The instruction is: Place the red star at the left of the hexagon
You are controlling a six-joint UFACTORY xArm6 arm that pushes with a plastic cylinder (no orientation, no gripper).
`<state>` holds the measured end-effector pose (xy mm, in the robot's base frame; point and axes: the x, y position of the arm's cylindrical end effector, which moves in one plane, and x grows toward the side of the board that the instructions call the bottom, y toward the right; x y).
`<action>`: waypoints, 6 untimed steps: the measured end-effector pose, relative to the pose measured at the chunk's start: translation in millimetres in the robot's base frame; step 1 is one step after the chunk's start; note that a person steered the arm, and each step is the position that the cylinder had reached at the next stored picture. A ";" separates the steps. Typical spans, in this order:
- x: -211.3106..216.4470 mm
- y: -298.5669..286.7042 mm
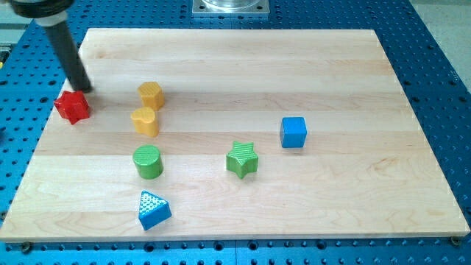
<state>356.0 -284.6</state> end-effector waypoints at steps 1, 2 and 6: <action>1.9 -20.4; 47.2 -20.4; 56.1 89.3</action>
